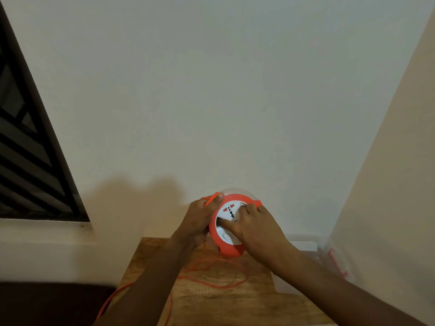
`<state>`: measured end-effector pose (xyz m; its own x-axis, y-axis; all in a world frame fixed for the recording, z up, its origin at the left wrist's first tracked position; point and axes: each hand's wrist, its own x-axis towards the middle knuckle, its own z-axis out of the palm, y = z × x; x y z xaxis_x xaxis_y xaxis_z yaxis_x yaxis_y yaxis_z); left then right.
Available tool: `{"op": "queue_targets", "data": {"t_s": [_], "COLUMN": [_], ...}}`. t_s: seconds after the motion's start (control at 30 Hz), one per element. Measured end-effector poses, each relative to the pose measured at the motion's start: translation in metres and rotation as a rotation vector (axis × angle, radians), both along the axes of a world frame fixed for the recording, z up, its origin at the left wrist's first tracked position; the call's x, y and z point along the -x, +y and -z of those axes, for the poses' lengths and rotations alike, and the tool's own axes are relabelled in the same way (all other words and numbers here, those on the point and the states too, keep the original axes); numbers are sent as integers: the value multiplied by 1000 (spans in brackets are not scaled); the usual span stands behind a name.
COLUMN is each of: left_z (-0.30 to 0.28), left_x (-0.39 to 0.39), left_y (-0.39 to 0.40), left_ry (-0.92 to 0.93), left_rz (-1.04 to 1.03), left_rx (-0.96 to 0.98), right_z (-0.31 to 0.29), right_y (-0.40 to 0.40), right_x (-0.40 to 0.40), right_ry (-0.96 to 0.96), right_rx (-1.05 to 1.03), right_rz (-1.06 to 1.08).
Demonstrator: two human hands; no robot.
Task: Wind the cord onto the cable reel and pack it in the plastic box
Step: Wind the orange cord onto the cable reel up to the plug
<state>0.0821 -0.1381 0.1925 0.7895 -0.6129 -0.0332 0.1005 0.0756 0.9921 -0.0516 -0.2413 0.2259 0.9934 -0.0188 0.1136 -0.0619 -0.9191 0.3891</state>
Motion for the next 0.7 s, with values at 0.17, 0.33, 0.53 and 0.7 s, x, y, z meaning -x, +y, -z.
{"op": "queue_targets", "data": {"t_s": [0.17, 0.33, 0.53, 0.7], "left_z": [-3, -6, 11, 24], "left_x": [-9, -2, 30, 22], "left_y": [0, -5, -20, -11], "left_ry": [27, 50, 5, 145], "left_rz": [-10, -132, -469, -394], "left_rx": [39, 99, 112, 38], "right_z": [-3, 3, 17, 31], "right_y": [-9, -4, 1, 7], "right_x": [-12, -23, -33, -20], "right_ry": [-40, -291, -358, -362], "right_rx": [43, -207, -1308, -1823], "right_rz": [-75, 108, 455, 592]}}
